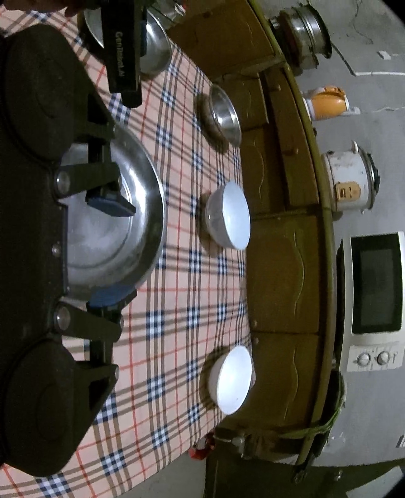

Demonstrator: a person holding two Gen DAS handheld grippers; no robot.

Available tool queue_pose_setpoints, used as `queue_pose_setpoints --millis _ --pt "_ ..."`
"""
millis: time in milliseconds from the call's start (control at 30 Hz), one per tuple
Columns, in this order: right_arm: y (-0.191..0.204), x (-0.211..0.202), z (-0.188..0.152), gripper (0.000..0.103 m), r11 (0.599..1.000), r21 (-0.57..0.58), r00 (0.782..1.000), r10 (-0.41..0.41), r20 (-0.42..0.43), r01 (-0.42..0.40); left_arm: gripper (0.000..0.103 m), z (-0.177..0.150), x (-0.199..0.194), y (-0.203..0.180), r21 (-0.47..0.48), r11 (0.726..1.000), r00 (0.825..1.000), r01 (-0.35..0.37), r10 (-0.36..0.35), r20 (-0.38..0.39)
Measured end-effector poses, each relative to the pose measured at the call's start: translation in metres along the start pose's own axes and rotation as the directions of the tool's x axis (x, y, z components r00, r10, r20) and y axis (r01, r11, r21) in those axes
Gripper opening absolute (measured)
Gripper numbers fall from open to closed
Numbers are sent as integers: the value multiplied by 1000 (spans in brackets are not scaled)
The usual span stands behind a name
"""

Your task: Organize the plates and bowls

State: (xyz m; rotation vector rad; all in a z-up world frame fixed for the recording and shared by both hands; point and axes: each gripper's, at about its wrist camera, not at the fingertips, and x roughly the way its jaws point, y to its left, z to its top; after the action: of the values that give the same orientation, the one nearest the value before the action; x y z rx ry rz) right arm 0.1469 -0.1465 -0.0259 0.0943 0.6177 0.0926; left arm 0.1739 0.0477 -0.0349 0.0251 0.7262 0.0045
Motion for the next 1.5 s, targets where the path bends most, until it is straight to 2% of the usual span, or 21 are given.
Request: queue_pose_setpoints --millis 600,967,1100,1167,1333,1433,1500 --pt "93 12 5 66 981 -118 988 148 -39 -151 80 -3 -19 73 -90 992 995 -86 90 34" --pt "157 24 6 68 952 -188 970 233 -72 -243 80 -12 -18 127 -170 972 985 -163 170 23" --pt "175 32 7 68 942 -202 963 254 -88 -267 81 -14 -13 155 -212 951 973 -223 229 3" --pt "183 37 8 69 938 -204 959 264 -98 -279 83 -16 -9 171 -230 935 962 -269 273 -15" --pt "201 56 8 70 931 -190 947 286 -145 -311 86 -18 5 214 -309 874 926 -375 370 -76" --pt "210 69 8 70 929 -174 939 295 -178 -325 86 -20 18 233 -350 841 910 -413 395 -124" --pt "215 79 8 70 930 -158 933 301 -198 -333 84 -21 28 241 -368 828 906 -423 393 -155"
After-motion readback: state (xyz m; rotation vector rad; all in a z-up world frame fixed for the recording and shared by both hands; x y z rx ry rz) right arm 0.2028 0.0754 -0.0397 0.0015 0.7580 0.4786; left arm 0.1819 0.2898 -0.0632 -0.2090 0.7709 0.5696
